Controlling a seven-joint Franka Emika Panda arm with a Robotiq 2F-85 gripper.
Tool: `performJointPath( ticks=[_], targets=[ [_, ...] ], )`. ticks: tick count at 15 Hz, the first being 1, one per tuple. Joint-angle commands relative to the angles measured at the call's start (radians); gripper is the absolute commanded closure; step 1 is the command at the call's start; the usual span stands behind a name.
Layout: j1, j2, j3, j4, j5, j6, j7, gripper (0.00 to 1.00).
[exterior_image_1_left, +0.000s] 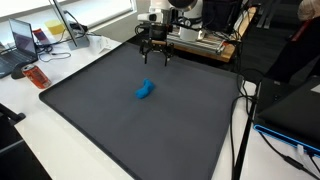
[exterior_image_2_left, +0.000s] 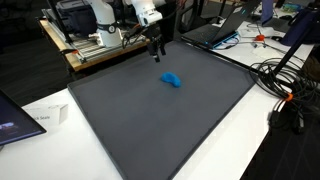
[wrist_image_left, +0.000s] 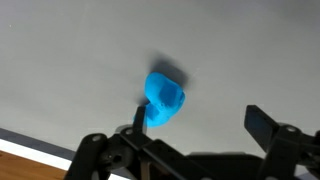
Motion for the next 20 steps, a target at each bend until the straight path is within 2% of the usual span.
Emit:
performJointPath(
  ticks=[1,5,6,14,20],
  targets=[
    [0.035,0.005,0.0,-0.034,-0.082,0.066,0.012,0.0],
    [0.051,0.017,-0.039,-0.051,-0.194,0.053,-0.03,0.0],
    [0.035,0.02,-0.011,-0.035,-0.144,0.057,-0.008,0.0],
    [0.036,0.029,-0.024,-0.036,-0.176,0.057,-0.028,0.0],
    [0.048,0.094,-0.111,0.007,-0.345,-0.004,-0.066,0.0]
  ],
)
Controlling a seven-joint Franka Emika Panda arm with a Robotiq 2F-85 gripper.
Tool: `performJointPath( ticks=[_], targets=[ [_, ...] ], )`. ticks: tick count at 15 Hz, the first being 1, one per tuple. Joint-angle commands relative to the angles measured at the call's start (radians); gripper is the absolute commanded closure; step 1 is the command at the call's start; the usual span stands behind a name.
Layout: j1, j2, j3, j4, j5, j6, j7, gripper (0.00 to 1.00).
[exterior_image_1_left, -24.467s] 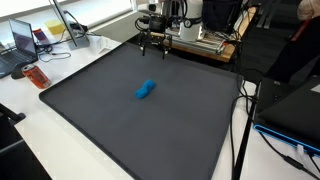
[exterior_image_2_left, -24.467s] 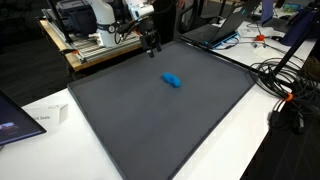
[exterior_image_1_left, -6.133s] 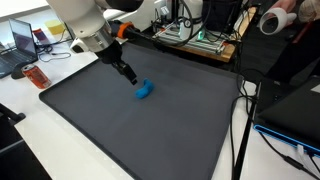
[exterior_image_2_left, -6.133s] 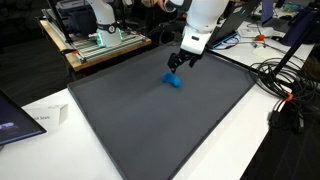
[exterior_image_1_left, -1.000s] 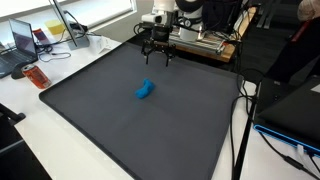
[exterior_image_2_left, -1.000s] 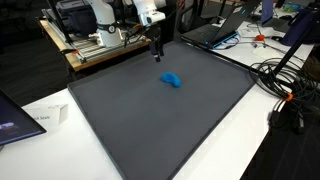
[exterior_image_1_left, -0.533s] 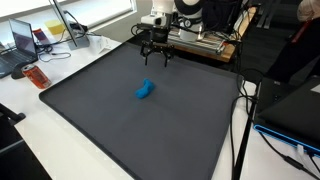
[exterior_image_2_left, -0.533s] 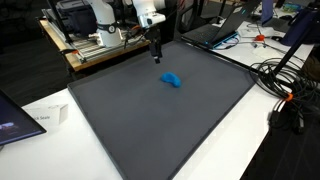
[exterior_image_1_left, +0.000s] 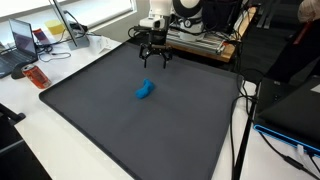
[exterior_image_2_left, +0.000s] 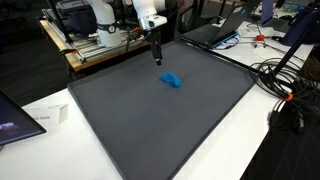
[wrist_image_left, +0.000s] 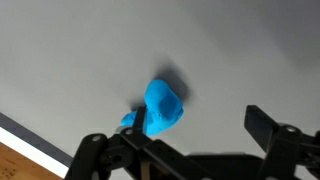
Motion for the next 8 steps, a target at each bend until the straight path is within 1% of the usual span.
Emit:
performJointPath(
  ticks=[1,4,5,6,7,8],
  targets=[
    [0.021,0.049,-0.083,0.033,-0.13,-0.052,-0.017,0.0],
    [0.078,0.075,-0.195,0.055,-0.286,-0.12,0.033,0.0],
    [0.058,0.073,-0.199,0.053,-0.408,-0.14,0.108,0.0],
    [0.065,0.076,-0.223,0.066,-0.48,-0.161,0.144,0.0],
    [0.145,0.077,-0.311,0.09,-0.504,-0.202,0.153,0.0],
    [0.16,0.074,-0.342,0.107,-0.568,-0.24,0.194,0.0]
  ],
)
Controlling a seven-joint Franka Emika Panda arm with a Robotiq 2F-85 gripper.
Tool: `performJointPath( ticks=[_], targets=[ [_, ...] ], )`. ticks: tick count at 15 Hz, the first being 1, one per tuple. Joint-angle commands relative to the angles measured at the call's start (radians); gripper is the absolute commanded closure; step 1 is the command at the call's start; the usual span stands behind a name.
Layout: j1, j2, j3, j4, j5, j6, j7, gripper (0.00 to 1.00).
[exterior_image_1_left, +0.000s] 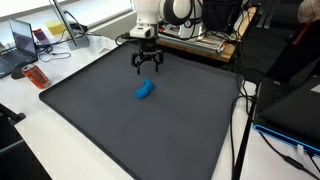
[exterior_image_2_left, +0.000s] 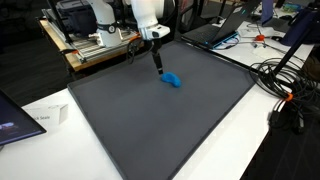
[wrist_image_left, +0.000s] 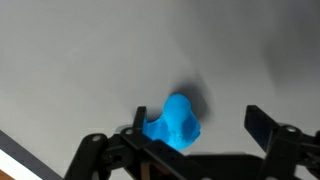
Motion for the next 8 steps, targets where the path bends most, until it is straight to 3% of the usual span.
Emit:
performJointPath(
  ticks=[1,3,4,6,8],
  targets=[
    [0.128,0.001,-0.167,0.07,-0.188,-0.132,0.121,0.0],
    [0.18,0.005,-0.238,0.118,-0.295,-0.216,0.2,0.0],
    [0.094,0.003,-0.166,0.136,-0.41,-0.24,0.283,0.0],
    [0.053,0.001,-0.135,0.183,-0.563,-0.323,0.394,0.0],
    [0.005,0.0,-0.086,0.223,-0.644,-0.406,0.434,0.0]
  ],
)
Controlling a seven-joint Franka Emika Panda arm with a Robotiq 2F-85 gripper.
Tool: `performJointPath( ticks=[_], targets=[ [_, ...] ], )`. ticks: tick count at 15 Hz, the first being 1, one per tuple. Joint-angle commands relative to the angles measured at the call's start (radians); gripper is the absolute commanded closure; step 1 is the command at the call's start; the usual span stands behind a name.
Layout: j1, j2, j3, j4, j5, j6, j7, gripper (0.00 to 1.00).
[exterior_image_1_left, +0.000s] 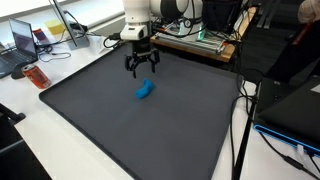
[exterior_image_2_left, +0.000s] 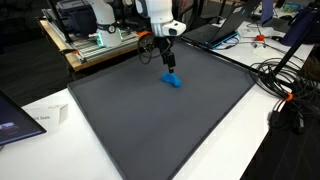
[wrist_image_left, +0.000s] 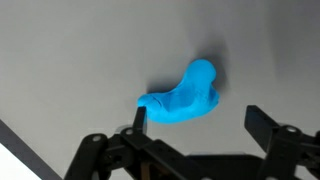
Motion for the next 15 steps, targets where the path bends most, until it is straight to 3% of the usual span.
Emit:
performJointPath(
  ticks=[1,6,15],
  targets=[
    [-0.1,-0.001,0.089,0.071,-0.145,-0.144,0.078,0.0],
    [-0.186,0.01,0.168,0.1,-0.16,-0.221,0.019,0.0],
    [-0.227,0.06,0.177,0.093,-0.215,-0.171,0.003,0.0]
  ],
)
